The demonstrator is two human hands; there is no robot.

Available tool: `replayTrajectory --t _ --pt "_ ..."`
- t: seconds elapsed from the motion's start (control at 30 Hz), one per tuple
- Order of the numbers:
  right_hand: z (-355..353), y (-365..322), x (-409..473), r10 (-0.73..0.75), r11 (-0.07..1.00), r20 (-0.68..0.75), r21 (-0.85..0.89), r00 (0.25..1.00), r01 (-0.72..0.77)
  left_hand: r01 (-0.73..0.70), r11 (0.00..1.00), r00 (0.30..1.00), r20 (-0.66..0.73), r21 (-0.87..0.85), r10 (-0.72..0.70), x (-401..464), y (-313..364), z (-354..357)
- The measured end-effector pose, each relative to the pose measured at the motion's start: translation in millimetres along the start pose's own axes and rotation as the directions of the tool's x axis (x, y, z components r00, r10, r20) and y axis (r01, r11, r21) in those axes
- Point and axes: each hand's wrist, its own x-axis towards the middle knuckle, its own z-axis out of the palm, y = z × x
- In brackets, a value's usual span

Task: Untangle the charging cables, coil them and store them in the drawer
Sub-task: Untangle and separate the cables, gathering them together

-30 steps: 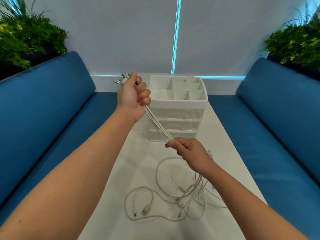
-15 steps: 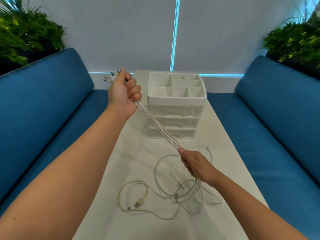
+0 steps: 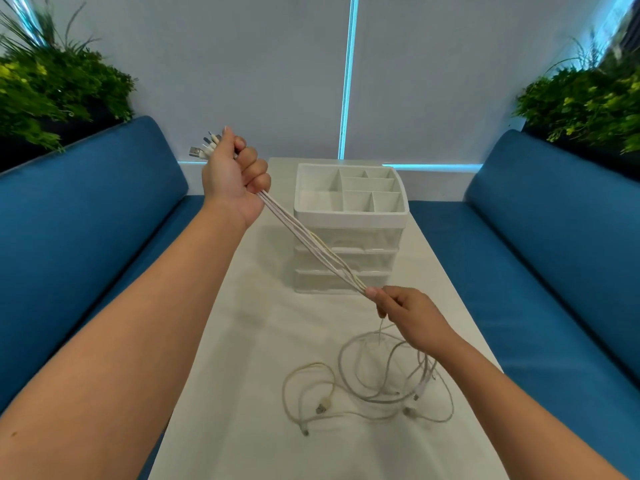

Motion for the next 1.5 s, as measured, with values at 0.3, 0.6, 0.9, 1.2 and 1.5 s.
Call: replayTrajectory --t 0.3,0.6,0.9,1.2,1.5 --pt "16 12 -17 -0.109 0.933 0.152 0.357 0.982 0.048 -0.061 0.997 0.998 -0.021 0.057 0.062 2 15 6" --pt "22 13 -10 0.16 0.843 0.157 0.492 0.975 -0.218 -0.045 0.993 0.999 -0.002 0.105 0.045 -5 5 6" --pt "48 29 -25 -0.068 0.988 -0.119 -0.148 0.991 0.05 -0.046 0.994 0.999 -0.024 0.1 0.049 -4 -5 9" --pt "61 53 -39 -0.147 0.963 -0.028 -0.231 0.989 0.137 -0.003 0.995 1.0 -0.011 0.102 0.004 -5 -16 4" --pt "40 13 -22 -0.137 0.952 0.162 0.292 0.977 0.085 0.164 0.98 0.961 0.205 0.111 -0.185 -9 -18 17"
